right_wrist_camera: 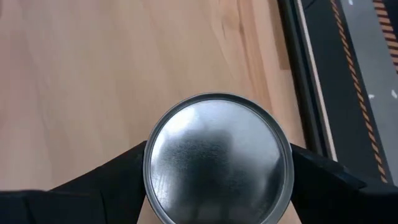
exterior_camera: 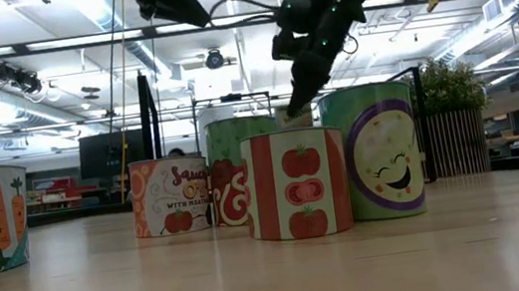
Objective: Pick and place cans onto a shelf
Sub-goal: Put the canned diced tomatoes on the shelf
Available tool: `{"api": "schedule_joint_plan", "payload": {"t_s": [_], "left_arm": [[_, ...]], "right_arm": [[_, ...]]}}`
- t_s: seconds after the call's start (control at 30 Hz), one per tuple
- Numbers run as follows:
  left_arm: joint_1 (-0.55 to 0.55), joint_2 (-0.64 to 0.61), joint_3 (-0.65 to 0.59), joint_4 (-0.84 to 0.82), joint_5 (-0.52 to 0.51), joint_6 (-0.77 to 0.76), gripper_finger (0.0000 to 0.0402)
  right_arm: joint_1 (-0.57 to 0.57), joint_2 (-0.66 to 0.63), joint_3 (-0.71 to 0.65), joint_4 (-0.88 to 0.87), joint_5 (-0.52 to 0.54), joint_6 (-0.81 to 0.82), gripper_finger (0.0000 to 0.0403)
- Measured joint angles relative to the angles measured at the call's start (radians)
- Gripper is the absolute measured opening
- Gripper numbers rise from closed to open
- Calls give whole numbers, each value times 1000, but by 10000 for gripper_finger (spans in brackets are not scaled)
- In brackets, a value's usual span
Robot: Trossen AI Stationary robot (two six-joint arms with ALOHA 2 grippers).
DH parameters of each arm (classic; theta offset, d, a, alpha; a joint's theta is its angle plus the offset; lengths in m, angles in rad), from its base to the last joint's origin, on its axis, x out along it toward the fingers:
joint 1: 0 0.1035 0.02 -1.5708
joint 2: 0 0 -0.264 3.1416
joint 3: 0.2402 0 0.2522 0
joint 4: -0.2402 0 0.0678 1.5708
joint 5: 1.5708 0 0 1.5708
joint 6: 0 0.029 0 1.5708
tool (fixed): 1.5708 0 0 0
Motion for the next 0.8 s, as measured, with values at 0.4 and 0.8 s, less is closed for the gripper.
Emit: {"api": "schedule_joint_plan", "payload": {"t_s": [0.4, 0.8], "left_arm": [[65, 0, 0, 7, 44, 8, 116], [69, 0, 0, -17, 98, 11, 116]], "right_arm": [[-59, 48, 3, 21, -13, -7, 346], [-44, 43, 9, -46, 34, -2, 397]]}}
